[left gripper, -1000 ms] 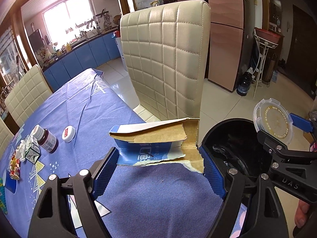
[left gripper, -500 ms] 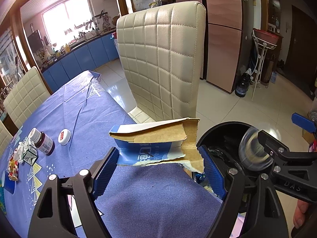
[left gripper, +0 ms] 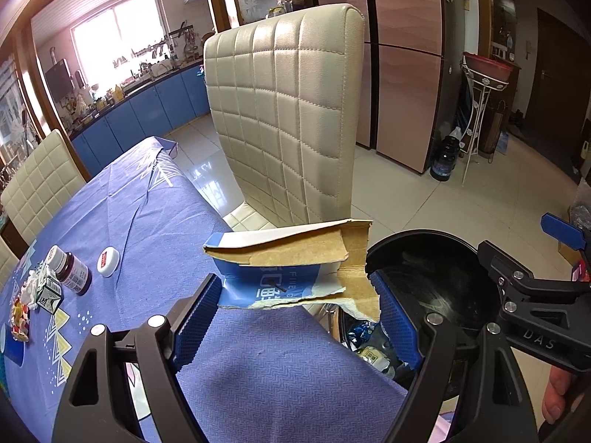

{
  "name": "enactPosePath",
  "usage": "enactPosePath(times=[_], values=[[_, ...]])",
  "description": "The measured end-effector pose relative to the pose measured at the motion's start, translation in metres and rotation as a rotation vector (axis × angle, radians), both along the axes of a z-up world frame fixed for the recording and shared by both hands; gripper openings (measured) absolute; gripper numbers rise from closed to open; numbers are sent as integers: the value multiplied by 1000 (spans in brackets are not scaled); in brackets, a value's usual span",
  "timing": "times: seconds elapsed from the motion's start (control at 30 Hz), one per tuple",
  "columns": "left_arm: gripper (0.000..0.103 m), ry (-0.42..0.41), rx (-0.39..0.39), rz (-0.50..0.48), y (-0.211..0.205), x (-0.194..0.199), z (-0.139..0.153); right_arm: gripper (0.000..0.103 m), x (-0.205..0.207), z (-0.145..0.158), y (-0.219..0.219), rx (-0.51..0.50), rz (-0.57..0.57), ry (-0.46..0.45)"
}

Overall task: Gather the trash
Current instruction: 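Open the left gripper over the bin to drop the paper packet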

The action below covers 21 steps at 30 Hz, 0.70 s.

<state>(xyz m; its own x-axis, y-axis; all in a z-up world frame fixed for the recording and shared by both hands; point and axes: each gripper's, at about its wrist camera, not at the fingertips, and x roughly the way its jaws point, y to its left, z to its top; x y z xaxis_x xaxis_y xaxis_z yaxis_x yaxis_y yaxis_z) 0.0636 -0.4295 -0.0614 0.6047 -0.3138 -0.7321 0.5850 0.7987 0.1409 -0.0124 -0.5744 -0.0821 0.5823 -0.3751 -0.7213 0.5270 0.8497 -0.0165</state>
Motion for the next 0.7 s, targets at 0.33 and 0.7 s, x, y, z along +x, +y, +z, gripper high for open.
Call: enactPosePath(times=[0.33, 0.7], values=[[79, 0, -4, -42, -22, -7, 0, 99, -12, -2, -22, 20, -52, -12], [80, 94, -48, -86, -38, -5, -1, 99, -20, -5, -42, 40, -93, -12]])
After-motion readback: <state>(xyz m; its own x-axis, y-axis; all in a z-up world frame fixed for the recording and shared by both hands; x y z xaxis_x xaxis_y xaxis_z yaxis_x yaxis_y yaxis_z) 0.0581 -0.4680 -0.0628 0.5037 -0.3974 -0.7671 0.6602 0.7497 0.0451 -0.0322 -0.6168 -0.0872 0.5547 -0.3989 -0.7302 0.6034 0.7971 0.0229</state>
